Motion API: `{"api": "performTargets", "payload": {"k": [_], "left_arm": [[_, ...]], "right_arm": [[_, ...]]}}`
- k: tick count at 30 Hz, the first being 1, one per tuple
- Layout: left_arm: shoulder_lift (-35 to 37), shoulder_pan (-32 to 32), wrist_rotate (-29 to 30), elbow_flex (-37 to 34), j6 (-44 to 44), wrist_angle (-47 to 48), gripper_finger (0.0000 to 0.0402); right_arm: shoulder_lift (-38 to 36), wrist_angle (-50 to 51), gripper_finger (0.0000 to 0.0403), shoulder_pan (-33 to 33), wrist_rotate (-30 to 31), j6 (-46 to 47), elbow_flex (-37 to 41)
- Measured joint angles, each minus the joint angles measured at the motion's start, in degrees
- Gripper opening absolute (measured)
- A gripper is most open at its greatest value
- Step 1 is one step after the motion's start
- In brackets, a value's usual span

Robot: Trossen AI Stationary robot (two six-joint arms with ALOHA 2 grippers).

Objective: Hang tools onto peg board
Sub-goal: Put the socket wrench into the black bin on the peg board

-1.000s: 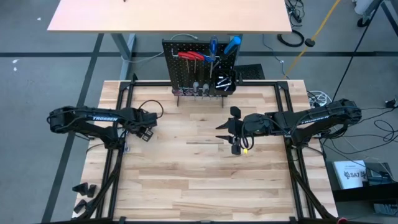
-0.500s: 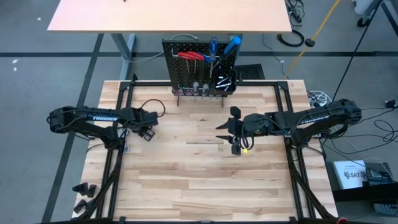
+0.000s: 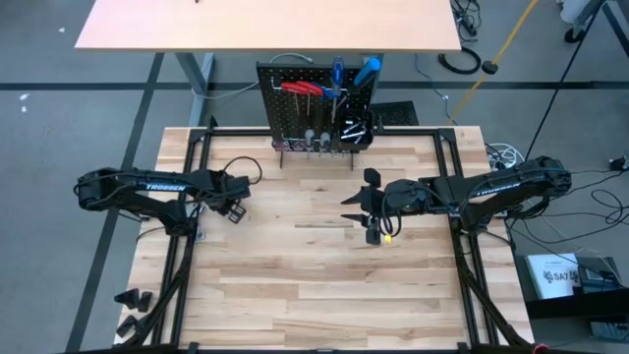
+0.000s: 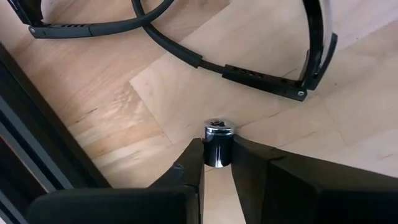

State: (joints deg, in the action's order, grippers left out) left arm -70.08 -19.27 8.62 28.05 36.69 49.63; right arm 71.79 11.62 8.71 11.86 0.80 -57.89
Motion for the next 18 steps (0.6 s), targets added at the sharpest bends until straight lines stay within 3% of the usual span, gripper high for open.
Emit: {"api": "performTargets", "payload": {"k": [10, 18], "left_arm": [[0.0, 0.9, -2.2, 0.3, 0.4, 0.0, 0.0057], [1.3, 6.9, -7.9, 3.1, 0.1, -0.3, 0.0056]], "right_arm": [[0.0, 0.0, 0.0144, 0.0, 0.0, -0.5, 0.0], [0.0, -0.2, 0.0144, 0.0, 0.0, 0.1, 0.0]]}}
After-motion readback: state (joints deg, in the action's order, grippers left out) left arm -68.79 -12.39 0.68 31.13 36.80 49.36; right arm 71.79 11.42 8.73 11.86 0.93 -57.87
